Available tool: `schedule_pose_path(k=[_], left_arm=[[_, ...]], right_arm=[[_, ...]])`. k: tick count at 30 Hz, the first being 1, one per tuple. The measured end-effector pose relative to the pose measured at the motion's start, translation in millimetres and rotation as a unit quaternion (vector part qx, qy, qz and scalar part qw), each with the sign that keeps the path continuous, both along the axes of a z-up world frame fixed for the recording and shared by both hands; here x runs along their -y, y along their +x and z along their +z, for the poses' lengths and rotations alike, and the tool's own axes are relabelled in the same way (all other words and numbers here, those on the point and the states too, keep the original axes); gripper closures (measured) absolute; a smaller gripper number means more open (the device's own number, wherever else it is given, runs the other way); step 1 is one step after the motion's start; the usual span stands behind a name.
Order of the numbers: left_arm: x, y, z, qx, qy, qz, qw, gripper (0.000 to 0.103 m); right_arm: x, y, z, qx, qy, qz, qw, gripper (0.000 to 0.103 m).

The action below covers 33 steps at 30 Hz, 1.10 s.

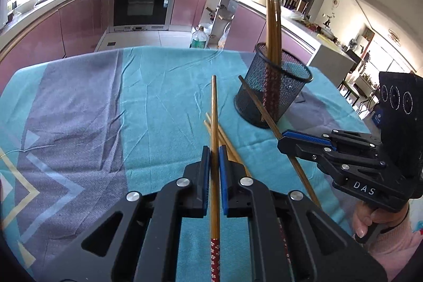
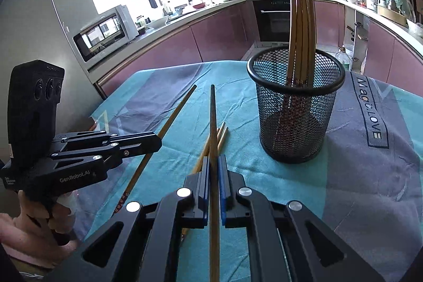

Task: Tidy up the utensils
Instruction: 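Lift the right tool's chopstick upright while the left tool lifts its own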

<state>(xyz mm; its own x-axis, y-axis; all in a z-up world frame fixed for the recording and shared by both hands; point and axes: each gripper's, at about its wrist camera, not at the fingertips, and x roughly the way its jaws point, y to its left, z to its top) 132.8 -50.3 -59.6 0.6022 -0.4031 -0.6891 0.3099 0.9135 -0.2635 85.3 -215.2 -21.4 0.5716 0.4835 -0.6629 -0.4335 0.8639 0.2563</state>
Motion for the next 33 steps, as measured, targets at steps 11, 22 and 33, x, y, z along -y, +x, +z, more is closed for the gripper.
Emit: schedule_pose_path(k=[11,22,33], left_arm=[[0,-12,24,0.030,-0.012,-0.007,0.9994,0.095],[0,-22,48,0.060,-0.024,-0.010,0.9979,0.095],[-4,-30,75,0.093,-0.045,-0.019,0.9944,0.095]], right_arm=[[7,-15,29,0.041,0.019,-0.005,0.999,0.098],[15,-19,42,0.065,0.029,-0.014,0.997,0.098],[28,-21,65,0.101,0.036,-0.030,0.994,0.098]])
